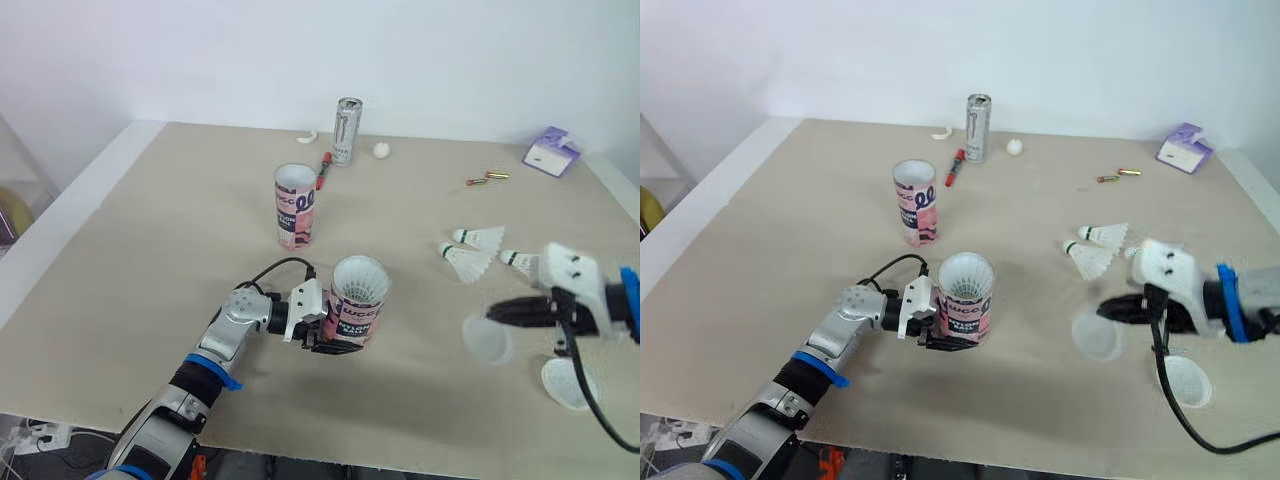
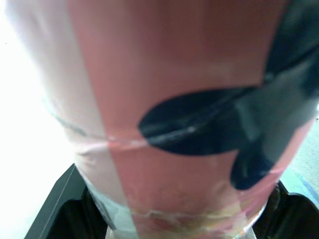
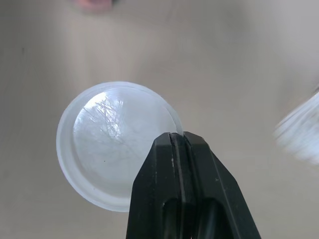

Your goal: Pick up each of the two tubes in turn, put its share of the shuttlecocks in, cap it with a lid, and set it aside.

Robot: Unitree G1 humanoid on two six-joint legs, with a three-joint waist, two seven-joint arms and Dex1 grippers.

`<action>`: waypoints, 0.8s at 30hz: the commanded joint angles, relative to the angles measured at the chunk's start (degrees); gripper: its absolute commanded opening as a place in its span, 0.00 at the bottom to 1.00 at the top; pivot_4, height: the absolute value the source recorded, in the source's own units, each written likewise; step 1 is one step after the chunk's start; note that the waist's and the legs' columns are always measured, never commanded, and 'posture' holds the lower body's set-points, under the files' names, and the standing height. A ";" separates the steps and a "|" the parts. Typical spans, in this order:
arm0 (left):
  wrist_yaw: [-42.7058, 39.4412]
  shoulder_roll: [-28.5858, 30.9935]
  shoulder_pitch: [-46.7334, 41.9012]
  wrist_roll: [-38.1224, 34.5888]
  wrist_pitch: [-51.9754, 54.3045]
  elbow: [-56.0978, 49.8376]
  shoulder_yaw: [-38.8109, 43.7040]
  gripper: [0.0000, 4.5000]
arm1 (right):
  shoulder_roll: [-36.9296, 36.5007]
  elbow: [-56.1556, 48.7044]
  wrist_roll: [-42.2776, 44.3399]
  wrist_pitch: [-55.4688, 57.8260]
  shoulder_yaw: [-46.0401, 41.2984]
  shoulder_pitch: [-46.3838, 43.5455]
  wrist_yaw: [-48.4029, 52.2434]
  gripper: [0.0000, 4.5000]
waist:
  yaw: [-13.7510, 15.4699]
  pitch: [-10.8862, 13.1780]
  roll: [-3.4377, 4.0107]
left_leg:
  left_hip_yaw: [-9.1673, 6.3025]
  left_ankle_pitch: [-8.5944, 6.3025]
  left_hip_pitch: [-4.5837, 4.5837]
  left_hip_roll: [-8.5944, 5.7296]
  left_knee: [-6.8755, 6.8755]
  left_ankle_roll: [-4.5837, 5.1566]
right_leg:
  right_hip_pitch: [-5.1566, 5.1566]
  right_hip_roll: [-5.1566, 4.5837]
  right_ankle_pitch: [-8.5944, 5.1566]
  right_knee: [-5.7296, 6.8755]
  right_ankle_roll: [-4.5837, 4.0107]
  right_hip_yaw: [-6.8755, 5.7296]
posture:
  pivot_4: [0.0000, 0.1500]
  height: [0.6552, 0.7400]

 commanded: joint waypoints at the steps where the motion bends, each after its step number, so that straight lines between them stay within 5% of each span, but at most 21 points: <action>1: -1.15 0.17 0.74 1.44 0.63 2.06 -1.79 0.67 | -2.28 -4.00 5.02 2.24 4.03 -12.80 1.45 0.02 | 0.05 -0.02 0.02 | 0.01 0.00 0.00 0.00 -0.05 0.00 | -0.05 -0.03 0.00 0.00 -0.01 0.02 | 1.00 1.00; 6: -1.10 0.24 0.12 2.32 -0.24 4.02 -2.12 0.67 | 2.04 -4.40 7.07 7.09 17.43 -36.36 5.94 0.02 | 0.05 -0.02 -0.02 | -0.01 -0.04 -0.02 0.03 -0.12 -0.06 | -0.15 -0.12 0.15 0.00 -0.49 -0.05 | 1.00 1.00; 10: -0.94 -0.05 -0.52 2.68 -0.84 5.49 -2.32 0.67 | 7.26 -3.01 4.30 8.38 26.42 -46.53 8.97 0.02 | 0.11 -0.01 -0.11 | -0.02 -0.05 -0.03 0.07 -0.12 -0.08 | -0.16 -0.14 0.15 -0.02 -0.53 -0.11 | 1.00 1.00; 24: 0.12 -0.01 -0.81 2.93 -1.31 6.69 -2.42 0.67 | 19.91 6.58 -10.00 -0.68 39.62 -55.35 13.12 0.02 | 0.15 -0.05 -0.05 | 0.02 -0.04 -0.04 0.01 -0.06 -0.07 | -0.15 -0.35 0.18 0.02 -0.50 -0.15 | 1.00 1.00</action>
